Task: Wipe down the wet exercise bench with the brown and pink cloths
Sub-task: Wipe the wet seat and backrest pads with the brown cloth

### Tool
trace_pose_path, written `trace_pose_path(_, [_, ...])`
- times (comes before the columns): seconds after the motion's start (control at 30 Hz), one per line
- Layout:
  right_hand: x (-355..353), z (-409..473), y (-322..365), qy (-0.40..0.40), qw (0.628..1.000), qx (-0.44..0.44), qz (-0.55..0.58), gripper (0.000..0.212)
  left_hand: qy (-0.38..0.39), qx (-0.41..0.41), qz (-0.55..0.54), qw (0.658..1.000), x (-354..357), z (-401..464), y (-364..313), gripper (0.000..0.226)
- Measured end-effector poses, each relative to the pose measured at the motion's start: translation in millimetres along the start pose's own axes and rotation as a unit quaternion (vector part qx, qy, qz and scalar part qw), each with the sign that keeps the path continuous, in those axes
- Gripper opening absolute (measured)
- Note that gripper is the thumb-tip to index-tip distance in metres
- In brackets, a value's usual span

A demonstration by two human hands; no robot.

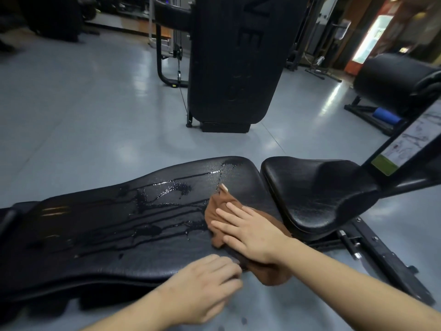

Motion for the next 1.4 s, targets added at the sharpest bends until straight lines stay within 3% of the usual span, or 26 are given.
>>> trace_pose_path(0.17, [3, -13, 5, 0.018, 0.996, -0.06, -0.058, 0.054, -0.032, -0.065, 0.017, 0.997, -15, -35, 47, 0.033])
trace_pose_path(0.37, [8, -18, 11, 0.029, 0.993, -0.065, -0.095, 0.057, 0.009, -0.15, 0.015, 0.989, 2, -68, 83, 0.047])
trace_pose_path(0.9, [6, 25, -38, 0.016, 0.996, -0.031, -0.086, 0.065, -0.092, -0.132, 0.042, 0.986, 24, -70, 86, 0.056])
trace_pose_path(1.27, [-9, 95, -131, 0.011, 0.987, 0.15, -0.065, 0.087, -0.099, -0.129, 0.035, 0.986, 28, -69, 89, 0.057])
trace_pose_path(1.4, [-10, 108, -153, 0.015, 0.979, 0.199, -0.049, 0.079, -0.091, -0.131, 0.026, 0.987, 30, -69, 90, 0.06])
Point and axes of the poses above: each hand's wrist, its own z-axis towards the middle knuckle, its own x-axis out of the palm, y = z × x, the point moved 4 cm from there along z, towards the middle knuckle, and after that the axes turned 14 degrees about -x, right-handed, at the moved point
